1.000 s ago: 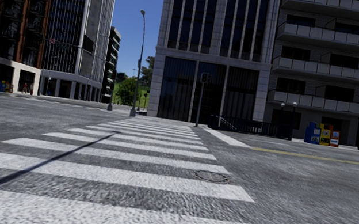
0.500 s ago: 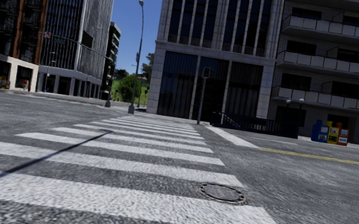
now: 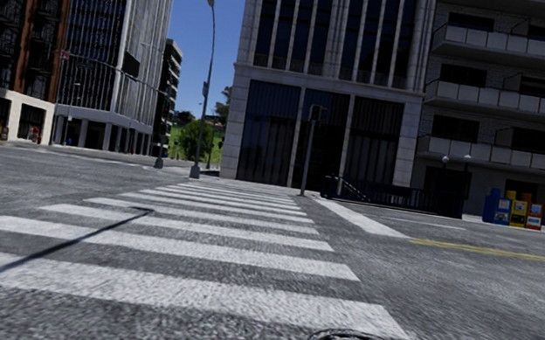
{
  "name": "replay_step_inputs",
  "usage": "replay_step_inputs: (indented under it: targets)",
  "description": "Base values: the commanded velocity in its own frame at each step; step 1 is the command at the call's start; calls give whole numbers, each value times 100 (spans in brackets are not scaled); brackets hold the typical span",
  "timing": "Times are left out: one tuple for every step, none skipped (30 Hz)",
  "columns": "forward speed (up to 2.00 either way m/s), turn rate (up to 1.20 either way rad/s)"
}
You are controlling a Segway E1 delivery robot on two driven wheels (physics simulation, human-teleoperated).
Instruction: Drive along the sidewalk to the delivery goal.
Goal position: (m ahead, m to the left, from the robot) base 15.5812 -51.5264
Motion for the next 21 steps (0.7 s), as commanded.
replay_step_inputs:
  targets:
    - [200, 22]
    - [200, 22]
    - [200, 22]
    - [200, 22]
    - [200, 22]
    - [200, 22]
    - [200, 22]
    - [200, 22]
    - [200, 22]
    - [200, 22]
    - [200, 21]
    - [200, 21]
    - [200, 8]
    - [200, 0]
    - [200, 0]
    - [200, 0]
    - [200, 0]
    - [200, 0]
    - [200, 0]
    - [200, 0]
    - [200, 0]
